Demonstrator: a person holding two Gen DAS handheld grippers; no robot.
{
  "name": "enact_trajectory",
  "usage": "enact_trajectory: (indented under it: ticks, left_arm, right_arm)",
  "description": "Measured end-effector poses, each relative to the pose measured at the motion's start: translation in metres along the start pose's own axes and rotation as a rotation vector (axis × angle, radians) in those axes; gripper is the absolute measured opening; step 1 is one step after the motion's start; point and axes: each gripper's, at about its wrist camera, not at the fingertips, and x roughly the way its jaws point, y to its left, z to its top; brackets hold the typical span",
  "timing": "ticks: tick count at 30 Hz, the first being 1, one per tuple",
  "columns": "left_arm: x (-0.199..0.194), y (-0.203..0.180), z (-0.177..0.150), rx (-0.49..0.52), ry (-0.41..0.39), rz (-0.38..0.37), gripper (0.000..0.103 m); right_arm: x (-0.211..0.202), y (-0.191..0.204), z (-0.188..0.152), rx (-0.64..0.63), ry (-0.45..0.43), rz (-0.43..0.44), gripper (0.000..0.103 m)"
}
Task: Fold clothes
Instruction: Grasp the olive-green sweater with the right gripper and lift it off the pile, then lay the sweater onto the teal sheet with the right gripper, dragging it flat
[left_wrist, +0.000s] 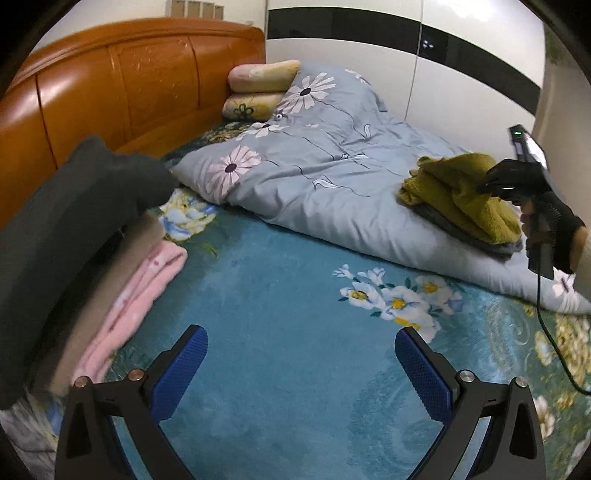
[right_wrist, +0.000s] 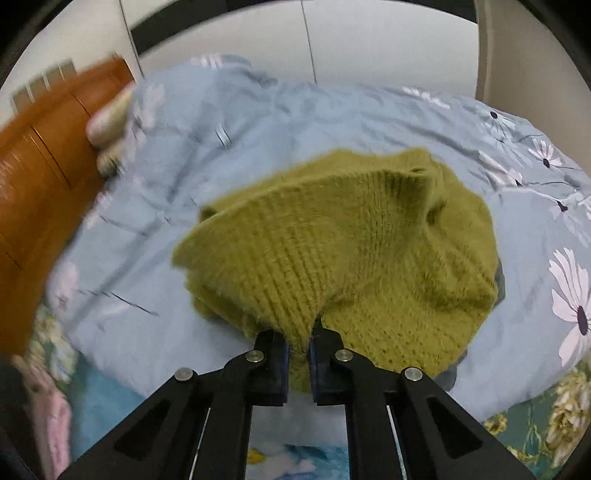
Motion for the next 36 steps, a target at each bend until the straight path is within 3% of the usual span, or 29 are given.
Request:
enact_trajectory:
  ticks: [4,10,13,18,24,29,36]
  left_arm:
    - [0.001,-0.005,-0.003,-0.027,0.019,-0.045,0.103]
    - [-0.005,-0.014,-0.005,-0.067,0.017,-0.105,0.103]
    - [-0.008,-0.018,-0.007,-0.079,0.026,-0.135,0.103]
    - [-0.016,-0.018,-0.013,-0.095,0.034,-0.169,0.103]
    - [-0.019,-0.003,-0.022,-0.159,0.058,-0.178,0.103]
    - [-0.015,-0.002,-0.035,-0.181,0.109,-0.194,0.103]
    - [-0.011,-0.009,-0.057,-0.176,0.177,-0.217,0.102]
  right_arm:
    - [-0.047,-0.018,0.007,0.056,-0.091,0.138,0.008]
    - [-0.133,-0.024,0.0,0.011,-0.219,0.311,0.007]
    - [-0.175,-0.029,-0.015,-0.007,-0.262,0.392,0.007]
    - [-0.228,-0.034,-0.069,-0.039,-0.252,0.492,0.008]
    - [-0.282,-0.048,-0.184,-0.045,-0.104,0.599,0.008]
    - [-0.306,-0.033,-0.264,-0.099,0.062,0.63,0.008]
    - [-0.256,-0.013,-0.341,-0.099,0.359,0.534,0.008]
